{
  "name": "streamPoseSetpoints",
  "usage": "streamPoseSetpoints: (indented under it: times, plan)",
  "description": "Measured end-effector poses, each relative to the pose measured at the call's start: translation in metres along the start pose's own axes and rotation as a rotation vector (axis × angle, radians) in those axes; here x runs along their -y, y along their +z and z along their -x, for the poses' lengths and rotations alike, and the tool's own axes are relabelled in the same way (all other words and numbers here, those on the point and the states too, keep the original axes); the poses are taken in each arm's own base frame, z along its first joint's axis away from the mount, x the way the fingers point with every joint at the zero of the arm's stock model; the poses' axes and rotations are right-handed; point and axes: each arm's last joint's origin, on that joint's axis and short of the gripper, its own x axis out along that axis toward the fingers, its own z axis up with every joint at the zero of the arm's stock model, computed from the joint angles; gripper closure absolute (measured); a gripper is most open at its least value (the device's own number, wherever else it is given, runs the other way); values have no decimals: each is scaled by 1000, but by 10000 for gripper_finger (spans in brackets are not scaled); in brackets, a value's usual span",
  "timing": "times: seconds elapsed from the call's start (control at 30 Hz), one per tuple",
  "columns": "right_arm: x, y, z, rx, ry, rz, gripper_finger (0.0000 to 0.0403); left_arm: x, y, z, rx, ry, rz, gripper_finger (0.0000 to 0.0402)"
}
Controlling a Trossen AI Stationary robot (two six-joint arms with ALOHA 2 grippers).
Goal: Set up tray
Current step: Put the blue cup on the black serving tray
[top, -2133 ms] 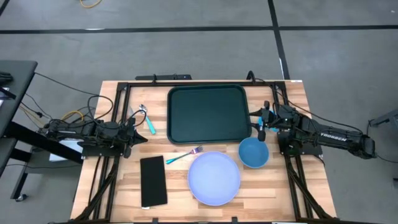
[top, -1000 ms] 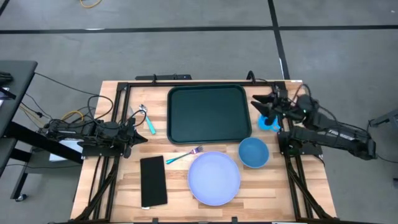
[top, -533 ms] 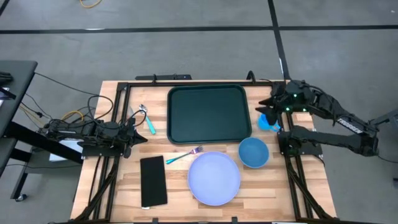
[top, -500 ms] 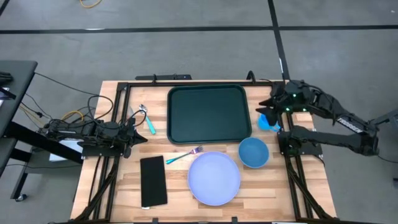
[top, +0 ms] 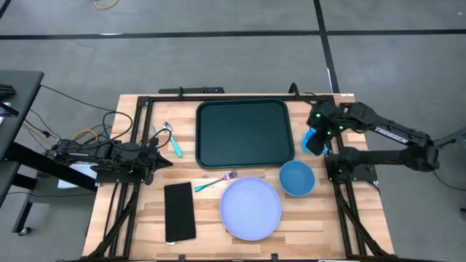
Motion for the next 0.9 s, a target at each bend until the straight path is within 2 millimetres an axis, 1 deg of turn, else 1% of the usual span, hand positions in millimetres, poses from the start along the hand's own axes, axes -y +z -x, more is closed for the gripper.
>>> streamPoseSetpoints:
  times: [0.17, 0.33, 0.43, 0.63, 0.8, 0.9]
  plan:
    - [5, 11, -11, -71, -21, -24, 214, 0, 0, 0, 0, 0, 0, 401]
    - [14, 20, -20, -123, -135, 2, 214, 0, 0, 0, 0, 0, 0, 401]
    - [22, 31, -18, -133, -181, 1, 214, 0, 0, 0, -1, 0, 0, 401]
    - [40, 50, -11, -156, -187, 24, 214, 0, 0, 0, 0, 0, 0, 401]
    - [60, 51, -15, -256, -172, 42, 214, 0, 0, 0, 0, 0, 0, 401]
    - [74, 50, -17, -277, -163, 49, 214, 0, 0, 0, 0, 0, 0, 401]
